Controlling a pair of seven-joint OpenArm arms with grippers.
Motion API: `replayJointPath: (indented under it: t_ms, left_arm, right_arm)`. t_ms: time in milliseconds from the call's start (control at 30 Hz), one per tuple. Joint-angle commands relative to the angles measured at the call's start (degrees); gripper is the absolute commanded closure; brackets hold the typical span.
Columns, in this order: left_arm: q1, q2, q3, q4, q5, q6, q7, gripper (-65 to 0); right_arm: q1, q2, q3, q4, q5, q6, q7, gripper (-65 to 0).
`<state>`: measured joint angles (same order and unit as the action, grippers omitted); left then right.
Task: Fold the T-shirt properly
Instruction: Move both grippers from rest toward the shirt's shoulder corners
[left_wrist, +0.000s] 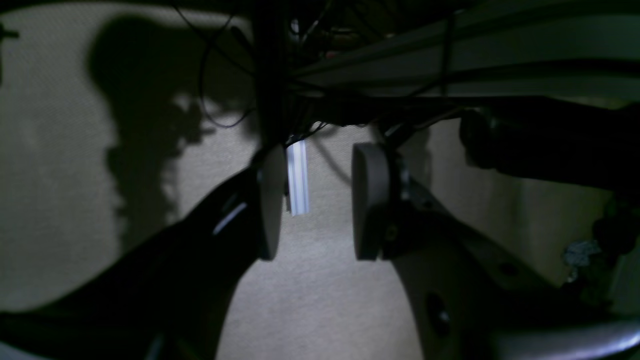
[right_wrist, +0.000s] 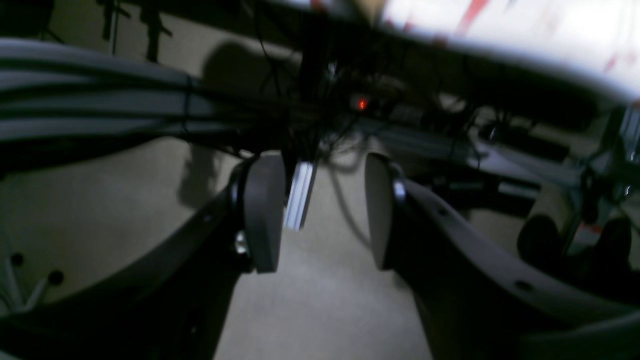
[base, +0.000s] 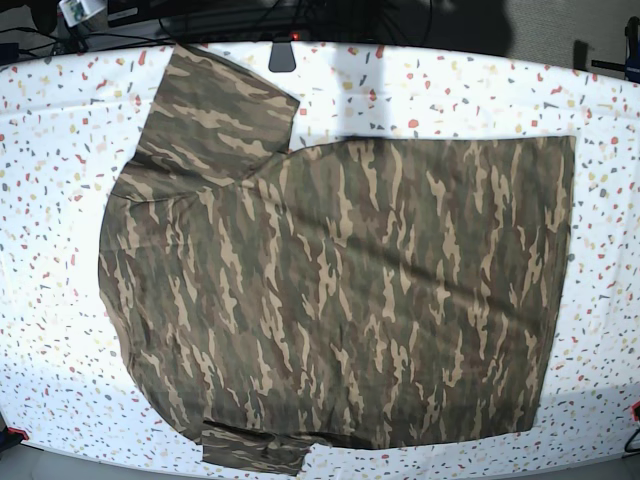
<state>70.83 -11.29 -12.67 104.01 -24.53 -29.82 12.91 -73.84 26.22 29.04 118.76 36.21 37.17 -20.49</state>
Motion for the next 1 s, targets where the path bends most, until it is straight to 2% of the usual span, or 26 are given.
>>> replayJointPath:
  t_ms: [0, 167, 400, 733, 833, 967]
  left_arm:
    - [1.6, -0.2, -0.2, 1.6, -0.6, -0.5, -0.5, -21.5]
    - [1.9, -0.2, -0.2, 5.3, -0.6, -0.5, -0.5, -21.5]
    - [1.9, -0.2, -0.2, 6.6, -0.6, -0.6, -0.5, -21.5]
    - [1.0, -0.2, -0.2, 6.6, -0.5, -0.7, -0.6, -21.5]
    - [-0.1, -0.2, -0.2, 6.8, 1.4, -0.7, -0.5, -21.5]
    - [-0.5, -0.2, -0.2, 8.0, 6.2, -0.7, -0.7, -21.5]
  right_arm:
    - [-1.2, 0.3, 1.3, 1.8, 1.6, 1.0, 0.5, -27.5]
    - [-1.2, 0.3, 4.4, 5.2, 2.4, 1.0, -1.1, -27.5]
    - [0.3, 0.3, 4.9, 5.6, 3.5, 1.0, -1.4, -27.5]
    - [8.5, 0.3, 4.9, 5.6, 3.4, 1.0, 0.1, -27.6]
    - [12.2, 0.3, 4.9, 5.7, 0.0, 2.8, 0.0, -27.6]
    - [15.3, 0.3, 4.9, 6.3, -4.0, 2.8, -0.1, -27.6]
